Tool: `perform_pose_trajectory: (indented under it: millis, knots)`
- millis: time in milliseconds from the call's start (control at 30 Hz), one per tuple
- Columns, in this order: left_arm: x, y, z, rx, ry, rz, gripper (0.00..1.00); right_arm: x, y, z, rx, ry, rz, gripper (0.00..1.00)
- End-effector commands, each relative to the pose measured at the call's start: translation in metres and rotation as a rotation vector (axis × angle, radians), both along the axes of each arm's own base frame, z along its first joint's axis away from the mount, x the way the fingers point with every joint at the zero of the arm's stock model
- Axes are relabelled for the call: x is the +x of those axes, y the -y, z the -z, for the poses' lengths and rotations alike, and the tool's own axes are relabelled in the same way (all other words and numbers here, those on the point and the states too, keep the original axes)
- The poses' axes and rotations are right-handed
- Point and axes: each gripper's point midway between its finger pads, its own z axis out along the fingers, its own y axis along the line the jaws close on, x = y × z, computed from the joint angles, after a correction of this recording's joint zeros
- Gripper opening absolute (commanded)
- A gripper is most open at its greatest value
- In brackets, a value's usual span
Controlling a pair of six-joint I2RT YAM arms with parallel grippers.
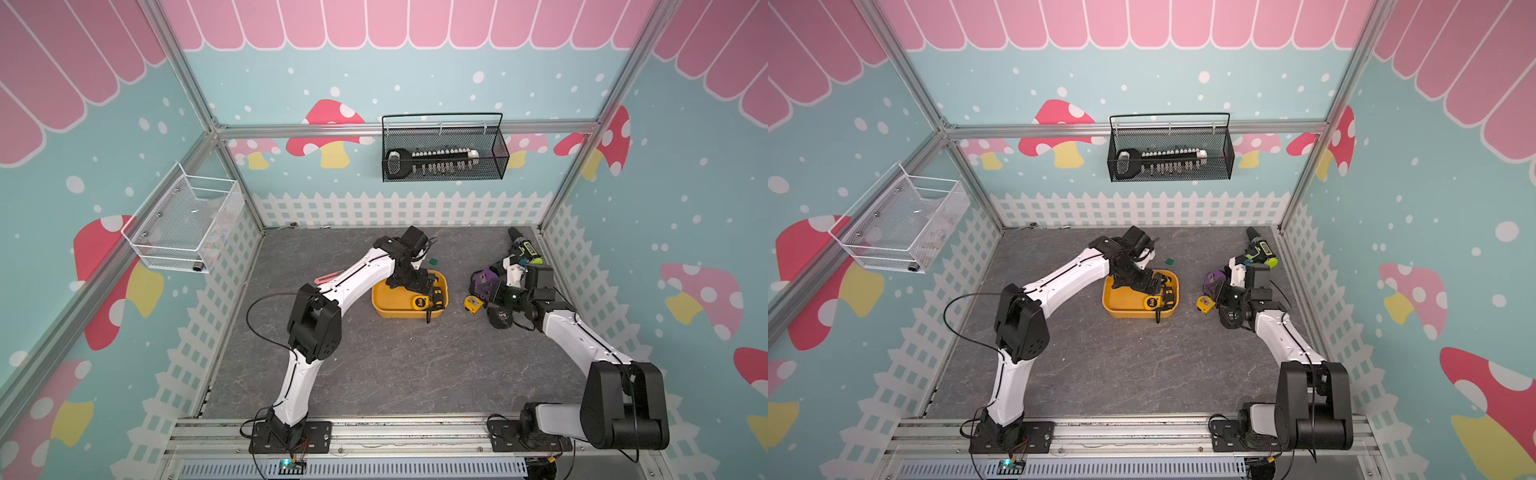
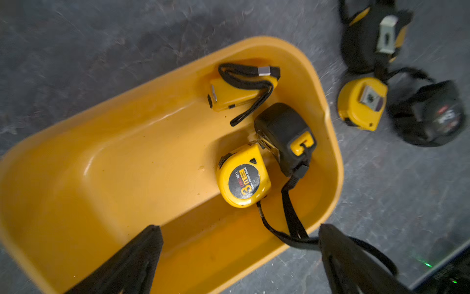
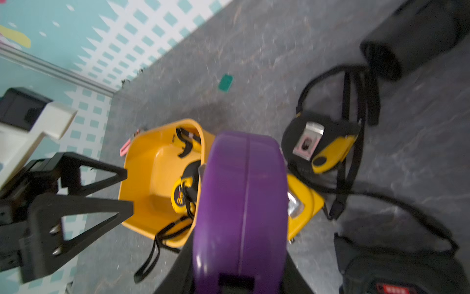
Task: Take the tape measure out of the storage box
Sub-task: Place the tape measure at the center of the board.
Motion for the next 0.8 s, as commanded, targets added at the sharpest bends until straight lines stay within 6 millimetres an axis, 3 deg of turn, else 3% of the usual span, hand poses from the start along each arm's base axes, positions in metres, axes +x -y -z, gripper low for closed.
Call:
perform_pose_trajectory:
  millis: [0,300,567,667,767]
  knots:
    - [0.016,0.0,-0.004,0.047,0.062,0.015,0.99,-0.035,-0.024,0.017,0.088,-0.142,-0.155,0.17]
    - [0.038,0.017,0.004,0.037,0.088,-0.005,0.99,-0.075,-0.039,0.056,0.127,-0.304,-0.195,0.2]
    - [0.046,0.022,0.021,0.053,0.08,-0.022,0.99,-0.085,-0.037,0.08,0.039,-0.404,-0.234,0.33]
    - [0.05,0.026,0.02,0.042,0.089,-0.031,0.99,-0.085,-0.031,0.076,-0.018,-0.402,-0.248,0.54]
    - [0.053,0.03,0.016,0.032,0.1,-0.044,0.99,-0.083,-0.028,0.07,-0.056,-0.391,-0.264,0.66]
